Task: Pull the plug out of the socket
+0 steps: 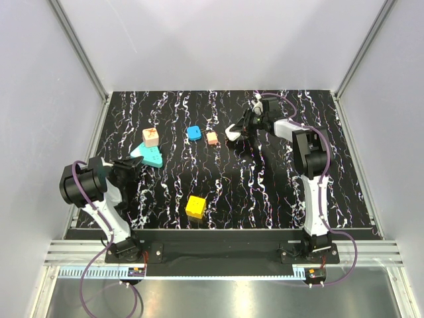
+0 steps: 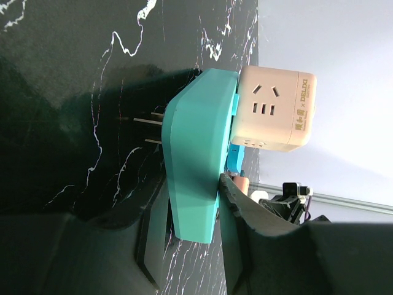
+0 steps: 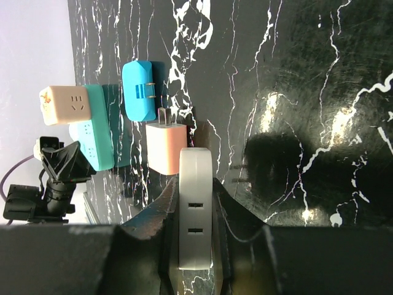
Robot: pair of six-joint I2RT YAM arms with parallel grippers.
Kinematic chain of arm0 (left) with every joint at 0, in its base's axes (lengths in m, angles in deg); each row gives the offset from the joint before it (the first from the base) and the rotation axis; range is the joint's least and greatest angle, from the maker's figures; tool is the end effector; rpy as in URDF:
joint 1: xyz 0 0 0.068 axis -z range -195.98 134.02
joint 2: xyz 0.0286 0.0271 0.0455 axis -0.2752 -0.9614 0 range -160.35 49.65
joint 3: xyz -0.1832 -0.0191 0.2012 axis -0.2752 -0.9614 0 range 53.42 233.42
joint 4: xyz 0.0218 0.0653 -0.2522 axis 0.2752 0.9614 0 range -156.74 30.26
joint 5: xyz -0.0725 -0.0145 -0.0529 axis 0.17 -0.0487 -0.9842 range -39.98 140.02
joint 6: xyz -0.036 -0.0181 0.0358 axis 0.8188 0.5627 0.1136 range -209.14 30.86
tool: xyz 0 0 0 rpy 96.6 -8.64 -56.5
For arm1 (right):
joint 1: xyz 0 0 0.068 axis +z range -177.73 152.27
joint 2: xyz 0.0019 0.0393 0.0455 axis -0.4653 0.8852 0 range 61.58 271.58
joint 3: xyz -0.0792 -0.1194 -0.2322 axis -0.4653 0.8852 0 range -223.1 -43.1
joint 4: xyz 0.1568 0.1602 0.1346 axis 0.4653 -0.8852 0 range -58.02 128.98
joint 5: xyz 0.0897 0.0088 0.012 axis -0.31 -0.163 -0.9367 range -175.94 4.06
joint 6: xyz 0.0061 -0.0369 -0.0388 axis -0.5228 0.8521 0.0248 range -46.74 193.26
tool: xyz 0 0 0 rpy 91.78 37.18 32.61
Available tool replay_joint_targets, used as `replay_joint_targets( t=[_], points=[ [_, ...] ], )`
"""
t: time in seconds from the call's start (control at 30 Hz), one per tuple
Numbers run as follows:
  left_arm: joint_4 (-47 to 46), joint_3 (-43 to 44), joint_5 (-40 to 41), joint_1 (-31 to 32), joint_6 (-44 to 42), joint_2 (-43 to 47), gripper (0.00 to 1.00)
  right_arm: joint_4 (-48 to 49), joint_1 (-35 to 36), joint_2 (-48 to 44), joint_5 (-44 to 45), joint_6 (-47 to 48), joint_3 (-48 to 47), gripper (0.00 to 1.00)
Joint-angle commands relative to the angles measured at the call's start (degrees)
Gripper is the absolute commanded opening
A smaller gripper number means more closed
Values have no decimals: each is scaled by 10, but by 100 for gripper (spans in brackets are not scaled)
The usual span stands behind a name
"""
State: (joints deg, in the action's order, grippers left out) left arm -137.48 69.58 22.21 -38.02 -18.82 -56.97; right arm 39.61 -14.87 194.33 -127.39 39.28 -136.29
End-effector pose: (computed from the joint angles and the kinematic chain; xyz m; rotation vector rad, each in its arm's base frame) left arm 0.2406 0.0795 0.0853 -1.1905 1.6206 -1.0178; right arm 0.4867 0.1353 0.1344 0.0128 2.3435 1.2386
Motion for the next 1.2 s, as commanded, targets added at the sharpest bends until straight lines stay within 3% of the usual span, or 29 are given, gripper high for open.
replay_joint_targets(
  t=[0.0,0.13,0.37,0.5,0.67,0.8,1.03,1.1,1.17],
  points=[
    [1,3,14,-2,-27,-3,0,12,7,-7,7,0,-15,10],
    [-2,2,14,-1,-27,-2,0,8,10,-4,14,10,-10,16],
    [6,0,26,6,-37,9,0,-29,11,0,33,33,-9,38],
    [22,3,31,10,-43,18,0,-74,13,-14,72,69,-13,54],
    [20,6,20,10,-43,12,0,-141,12,-45,134,107,-44,81],
    [20,6,20,9,-43,12,0,-219,15,-78,258,110,-76,100],
    [20,12,13,10,-41,6,0,-373,93,-101,483,196,-159,100],
    [15,12,10,9,-40,3,0,-411,109,-94,465,200,-184,100],
    [16,12,9,9,-41,3,0,-413,110,-92,390,169,-190,100]
  ],
)
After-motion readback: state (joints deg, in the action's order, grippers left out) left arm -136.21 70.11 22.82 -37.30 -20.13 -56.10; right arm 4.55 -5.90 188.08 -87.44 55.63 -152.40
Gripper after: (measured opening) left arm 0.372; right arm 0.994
